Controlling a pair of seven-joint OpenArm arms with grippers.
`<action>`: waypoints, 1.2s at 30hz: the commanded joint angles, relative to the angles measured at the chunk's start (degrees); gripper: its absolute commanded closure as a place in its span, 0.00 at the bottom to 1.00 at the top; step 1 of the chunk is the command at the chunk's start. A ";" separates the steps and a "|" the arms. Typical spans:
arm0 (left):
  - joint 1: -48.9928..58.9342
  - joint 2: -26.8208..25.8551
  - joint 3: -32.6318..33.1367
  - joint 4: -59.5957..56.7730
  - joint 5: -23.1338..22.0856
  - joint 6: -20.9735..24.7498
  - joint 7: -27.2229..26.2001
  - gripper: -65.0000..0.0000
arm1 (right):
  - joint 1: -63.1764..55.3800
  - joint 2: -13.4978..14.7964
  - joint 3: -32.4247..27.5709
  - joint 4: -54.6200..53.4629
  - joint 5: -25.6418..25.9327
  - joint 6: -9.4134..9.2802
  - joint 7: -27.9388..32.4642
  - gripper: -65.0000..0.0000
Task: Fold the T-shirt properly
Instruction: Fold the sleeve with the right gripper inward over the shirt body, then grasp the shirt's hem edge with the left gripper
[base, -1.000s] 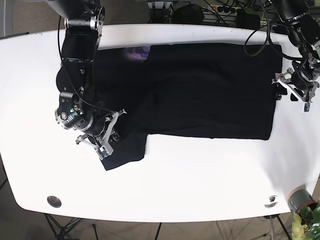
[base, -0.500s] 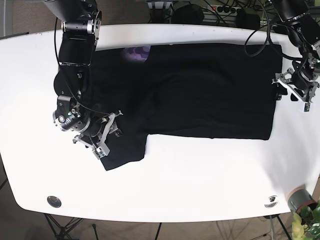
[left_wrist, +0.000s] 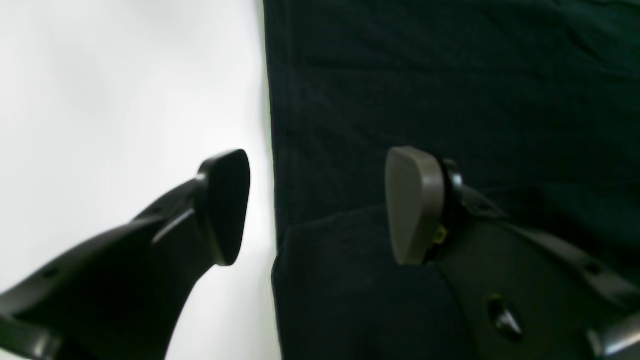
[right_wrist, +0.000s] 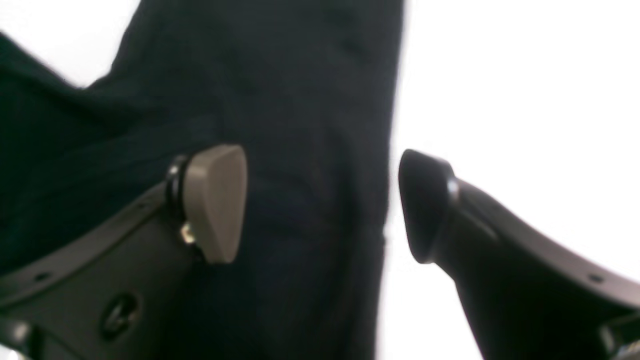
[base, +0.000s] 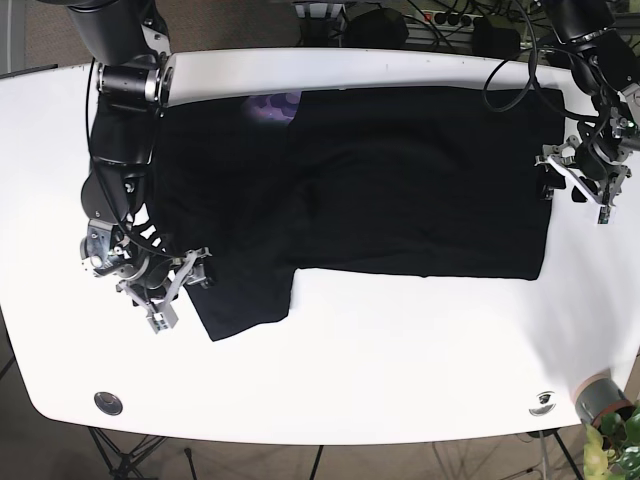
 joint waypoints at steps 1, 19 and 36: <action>-0.58 -1.35 -0.46 0.79 -0.55 0.05 -1.16 0.39 | 3.92 1.83 0.12 -5.43 0.54 -0.22 4.83 0.30; -1.02 -1.43 -0.46 0.79 -0.55 0.05 -1.16 0.39 | 6.73 1.40 0.03 -23.19 0.62 0.13 15.37 0.34; -21.59 1.03 6.23 -9.41 19.14 0.49 -1.25 0.22 | 5.50 -0.63 0.03 -23.19 0.54 -0.22 15.46 0.96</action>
